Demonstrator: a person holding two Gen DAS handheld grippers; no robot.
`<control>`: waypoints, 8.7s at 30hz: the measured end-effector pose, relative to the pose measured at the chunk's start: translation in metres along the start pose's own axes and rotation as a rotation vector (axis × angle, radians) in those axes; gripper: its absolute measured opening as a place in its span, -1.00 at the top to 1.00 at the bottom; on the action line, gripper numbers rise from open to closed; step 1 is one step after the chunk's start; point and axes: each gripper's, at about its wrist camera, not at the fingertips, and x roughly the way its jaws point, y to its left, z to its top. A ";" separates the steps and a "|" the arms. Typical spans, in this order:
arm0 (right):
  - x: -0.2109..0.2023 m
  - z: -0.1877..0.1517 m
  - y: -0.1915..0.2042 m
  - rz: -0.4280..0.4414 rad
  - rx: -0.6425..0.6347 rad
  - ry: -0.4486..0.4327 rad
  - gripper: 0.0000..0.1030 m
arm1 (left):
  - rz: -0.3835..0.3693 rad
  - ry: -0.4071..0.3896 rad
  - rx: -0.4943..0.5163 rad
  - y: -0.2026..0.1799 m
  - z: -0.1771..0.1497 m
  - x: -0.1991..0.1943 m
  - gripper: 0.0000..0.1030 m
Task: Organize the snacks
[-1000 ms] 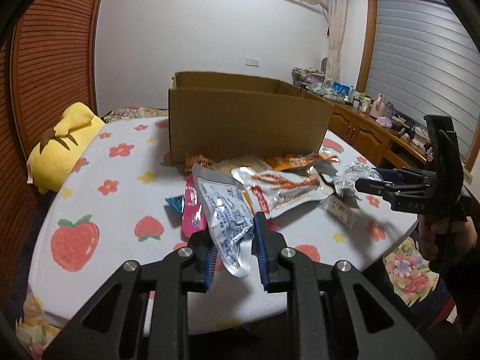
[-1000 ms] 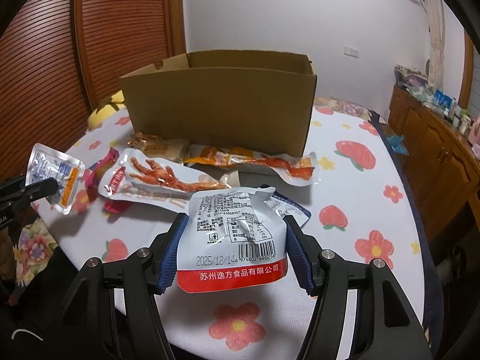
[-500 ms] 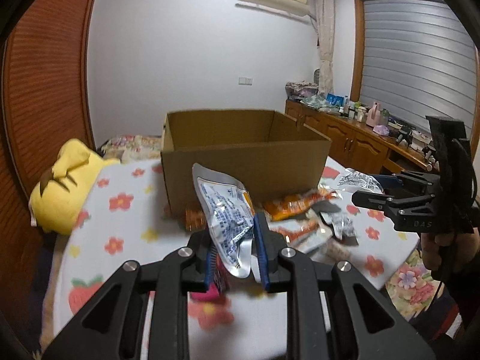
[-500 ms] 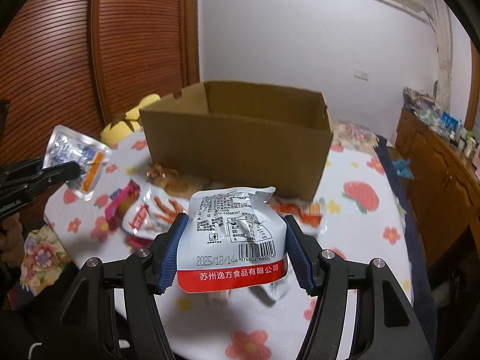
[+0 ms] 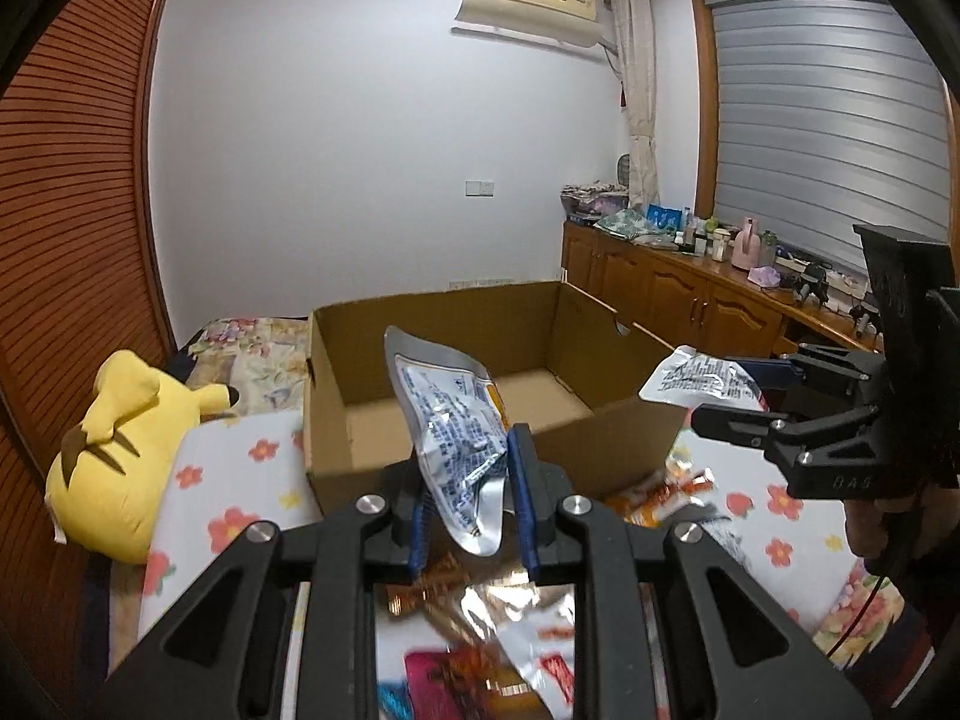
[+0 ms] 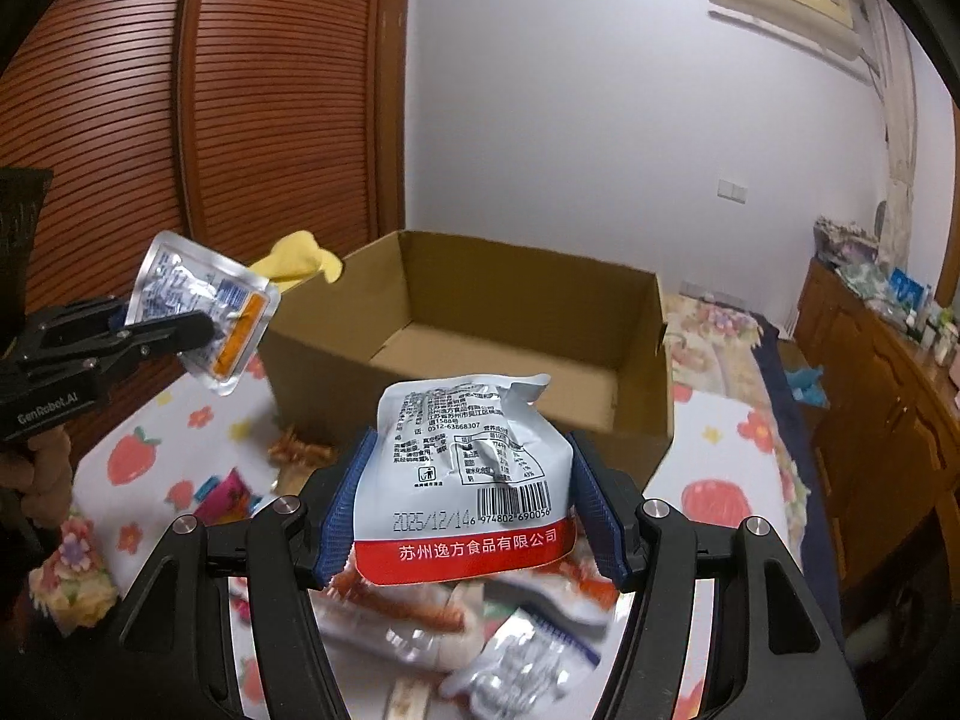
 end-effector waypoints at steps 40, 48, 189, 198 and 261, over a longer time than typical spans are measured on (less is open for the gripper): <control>0.078 0.026 -0.051 -0.004 0.051 0.086 -0.41 | 0.020 0.154 0.034 0.008 0.032 0.117 0.60; 0.054 0.019 -0.046 0.003 0.060 0.076 -0.41 | 0.002 0.148 0.022 0.004 0.027 0.093 0.47; 0.034 -0.129 -0.065 0.003 0.249 0.240 0.24 | -0.292 0.501 0.312 -0.120 -0.093 0.101 0.24; 0.034 -0.129 -0.065 0.003 0.249 0.240 0.24 | -0.237 0.425 0.305 -0.118 -0.091 0.083 0.26; -0.039 -0.052 -0.020 -0.035 0.034 0.060 0.82 | -0.145 0.082 0.139 -0.055 0.018 0.024 0.25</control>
